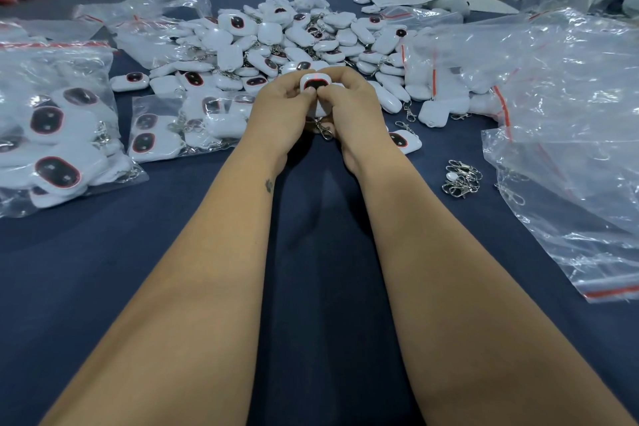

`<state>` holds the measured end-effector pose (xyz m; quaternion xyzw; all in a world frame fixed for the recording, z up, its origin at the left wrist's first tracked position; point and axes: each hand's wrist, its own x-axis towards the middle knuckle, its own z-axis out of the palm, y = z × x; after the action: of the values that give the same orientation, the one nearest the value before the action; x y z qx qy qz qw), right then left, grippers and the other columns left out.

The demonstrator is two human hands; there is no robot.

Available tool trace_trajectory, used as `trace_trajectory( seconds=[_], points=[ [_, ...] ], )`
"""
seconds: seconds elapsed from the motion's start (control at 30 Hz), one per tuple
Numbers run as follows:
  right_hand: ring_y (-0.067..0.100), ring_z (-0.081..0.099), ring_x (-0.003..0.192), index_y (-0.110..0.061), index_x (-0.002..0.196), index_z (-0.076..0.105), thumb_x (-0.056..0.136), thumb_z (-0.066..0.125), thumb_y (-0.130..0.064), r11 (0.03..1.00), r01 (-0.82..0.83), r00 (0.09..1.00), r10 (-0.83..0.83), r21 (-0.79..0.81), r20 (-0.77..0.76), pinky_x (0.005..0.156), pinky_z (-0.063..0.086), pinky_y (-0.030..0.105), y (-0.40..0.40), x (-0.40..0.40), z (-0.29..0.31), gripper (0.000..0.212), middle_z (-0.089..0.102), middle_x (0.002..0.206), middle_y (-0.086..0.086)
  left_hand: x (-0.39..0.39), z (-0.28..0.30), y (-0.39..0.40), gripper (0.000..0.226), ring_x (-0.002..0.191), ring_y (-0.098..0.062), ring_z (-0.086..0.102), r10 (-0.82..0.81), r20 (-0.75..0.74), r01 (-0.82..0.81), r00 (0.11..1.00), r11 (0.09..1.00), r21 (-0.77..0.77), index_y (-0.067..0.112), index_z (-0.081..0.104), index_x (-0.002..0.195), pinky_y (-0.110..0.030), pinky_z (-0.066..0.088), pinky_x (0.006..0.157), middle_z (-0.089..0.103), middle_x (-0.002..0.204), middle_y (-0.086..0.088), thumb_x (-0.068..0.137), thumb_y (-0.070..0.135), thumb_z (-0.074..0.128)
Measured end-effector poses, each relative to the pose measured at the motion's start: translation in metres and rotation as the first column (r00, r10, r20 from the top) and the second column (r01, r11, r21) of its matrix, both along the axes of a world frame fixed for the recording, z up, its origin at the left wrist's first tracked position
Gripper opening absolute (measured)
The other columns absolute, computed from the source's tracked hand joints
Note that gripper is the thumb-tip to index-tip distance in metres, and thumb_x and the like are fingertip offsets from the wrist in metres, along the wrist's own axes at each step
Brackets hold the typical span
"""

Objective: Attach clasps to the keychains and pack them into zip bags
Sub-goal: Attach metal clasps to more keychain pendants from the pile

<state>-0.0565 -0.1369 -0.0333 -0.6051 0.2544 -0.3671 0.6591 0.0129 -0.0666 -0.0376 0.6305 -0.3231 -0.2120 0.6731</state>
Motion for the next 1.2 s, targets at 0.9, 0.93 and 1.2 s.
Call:
trace_trajectory(
  seconds=[0.9, 0.93, 1.2],
  points=[
    [0.007, 0.063, 0.058, -0.014, 0.089, 0.07, 0.088, 0.05, 0.002, 0.999, 0.015, 0.999, -0.017, 0.043, 0.041, 0.046, 0.044, 0.016, 0.0012, -0.0008, 0.0004, 0.025, 0.071, 0.078, 0.005, -0.0052, 0.0019, -0.0012, 0.023, 0.081, -0.016, 0.059, 0.089, 0.116, -0.098, 0.989, 0.992, 0.077, 0.014, 0.07, 0.108, -0.031, 0.046, 0.073, 0.069, 0.092, -0.003, 0.099, 0.018, 0.049],
    [0.007, 0.062, 0.056, -0.014, 0.086, 0.069, 0.089, 0.051, 0.0, 0.999, 0.025, 0.999, -0.027, 0.043, 0.039, 0.045, 0.044, 0.017, 0.0017, -0.0008, 0.0004, 0.022, 0.07, 0.073, 0.002, -0.006, 0.0026, -0.0009, 0.023, 0.078, -0.015, 0.058, 0.092, 0.11, -0.1, 0.99, 0.993, 0.07, 0.014, 0.07, 0.107, -0.03, 0.046, 0.071, 0.066, 0.088, -0.002, 0.098, 0.018, 0.049],
    [0.013, 0.045, 0.036, -0.018, 0.095, 0.045, 0.102, 0.043, -0.026, 0.988, 0.147, 0.989, -0.148, 0.056, 0.017, 0.038, 0.034, 0.019, 0.0002, -0.0012, 0.0005, 0.01, 0.067, 0.061, 0.004, -0.0026, 0.0042, 0.0077, 0.027, 0.092, -0.011, 0.061, 0.319, 0.463, -0.391, 0.827, 0.918, 0.065, 0.025, 0.062, 0.104, -0.025, 0.049, 0.08, 0.064, 0.099, 0.008, 0.088, 0.008, 0.049]
  ],
)
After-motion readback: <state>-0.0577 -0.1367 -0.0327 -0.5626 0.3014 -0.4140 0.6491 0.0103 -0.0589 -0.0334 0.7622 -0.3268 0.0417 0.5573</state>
